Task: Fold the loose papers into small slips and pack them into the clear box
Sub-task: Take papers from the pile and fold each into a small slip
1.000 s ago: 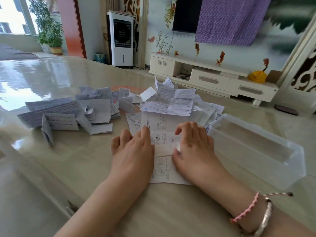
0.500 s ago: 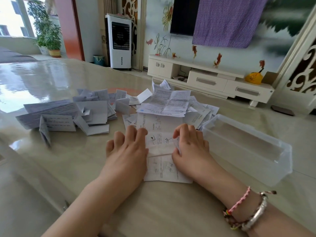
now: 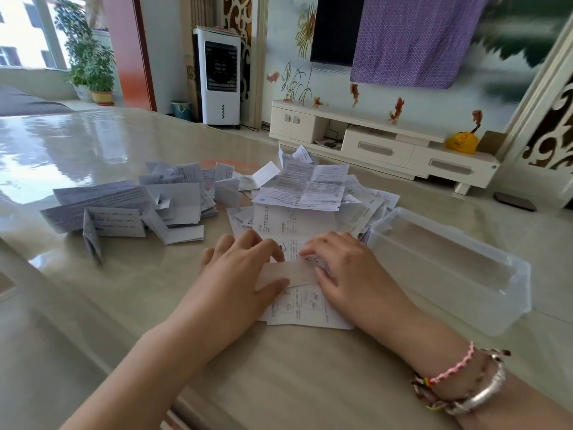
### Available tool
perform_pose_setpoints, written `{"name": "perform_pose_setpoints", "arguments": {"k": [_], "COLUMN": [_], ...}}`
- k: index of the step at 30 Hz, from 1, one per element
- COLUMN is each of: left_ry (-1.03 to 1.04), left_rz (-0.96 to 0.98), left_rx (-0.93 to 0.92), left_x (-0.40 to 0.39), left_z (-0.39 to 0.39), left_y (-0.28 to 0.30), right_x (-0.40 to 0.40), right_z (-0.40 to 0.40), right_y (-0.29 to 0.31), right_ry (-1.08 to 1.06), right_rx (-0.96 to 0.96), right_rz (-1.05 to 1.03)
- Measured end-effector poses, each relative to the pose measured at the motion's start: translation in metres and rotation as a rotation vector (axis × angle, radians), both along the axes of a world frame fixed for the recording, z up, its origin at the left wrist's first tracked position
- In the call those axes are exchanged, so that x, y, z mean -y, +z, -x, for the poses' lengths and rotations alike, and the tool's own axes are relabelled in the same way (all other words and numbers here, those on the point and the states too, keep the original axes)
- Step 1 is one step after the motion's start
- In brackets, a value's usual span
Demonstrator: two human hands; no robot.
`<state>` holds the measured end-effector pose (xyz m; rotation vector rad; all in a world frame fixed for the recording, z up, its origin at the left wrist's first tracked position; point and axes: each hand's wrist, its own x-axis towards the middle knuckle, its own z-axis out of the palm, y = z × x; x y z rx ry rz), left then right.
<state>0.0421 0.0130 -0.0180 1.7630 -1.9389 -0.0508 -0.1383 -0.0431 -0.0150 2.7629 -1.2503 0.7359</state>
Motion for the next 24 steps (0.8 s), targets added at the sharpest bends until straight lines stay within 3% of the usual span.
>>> {"name": "perform_pose_setpoints", "arguments": {"k": [4,7,13,19,24], "left_ry": [-0.010,-0.031,-0.031,-0.090,-0.106], "left_rz": [-0.009,-0.001,0.057,0.105,0.256], "left_rx": [-0.037,-0.111,-0.107,0.015,0.118], "left_x": [0.003,0.004,0.002,0.002,0.006], "left_z": [-0.004,-0.008,-0.008,-0.008,-0.009], "left_y": [-0.002,-0.004,-0.004,0.002,0.002], "right_x": [-0.001,-0.002,0.001,-0.001,-0.006], "right_z": [0.006,0.009,0.011,0.010,0.006], "right_y": [0.007,0.010,0.007,0.009,0.009], "right_ry": [0.135,0.256,0.202,0.152,0.118], "right_rx": [0.072,-0.003,-0.167,-0.176,-0.163], "right_rz": [-0.051,-0.150,0.013,0.014,0.077]}}
